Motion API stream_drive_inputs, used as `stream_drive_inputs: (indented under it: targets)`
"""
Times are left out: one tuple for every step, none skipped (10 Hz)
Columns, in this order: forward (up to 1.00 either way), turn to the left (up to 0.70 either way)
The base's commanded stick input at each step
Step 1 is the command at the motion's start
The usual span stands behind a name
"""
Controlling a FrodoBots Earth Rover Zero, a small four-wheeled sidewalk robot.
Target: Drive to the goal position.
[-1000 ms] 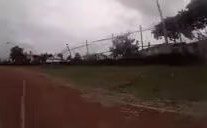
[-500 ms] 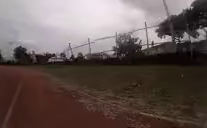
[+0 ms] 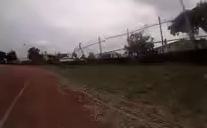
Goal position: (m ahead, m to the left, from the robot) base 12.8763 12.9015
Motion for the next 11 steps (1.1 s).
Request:
stream_drive_inputs:
  targets:
    - [0.00, 0.00]
    - [0.00, 0.00]
    - [0.00, 0.00]
    - [0.00, 0.00]
    - [0.00, 0.00]
    - [0.00, 0.00]
    - [0.00, 0.21]
    - [0.00, 0.46]
    - [0.00, 0.70]
    - [0.00, 0.70]
    - [0.00, 0.70]
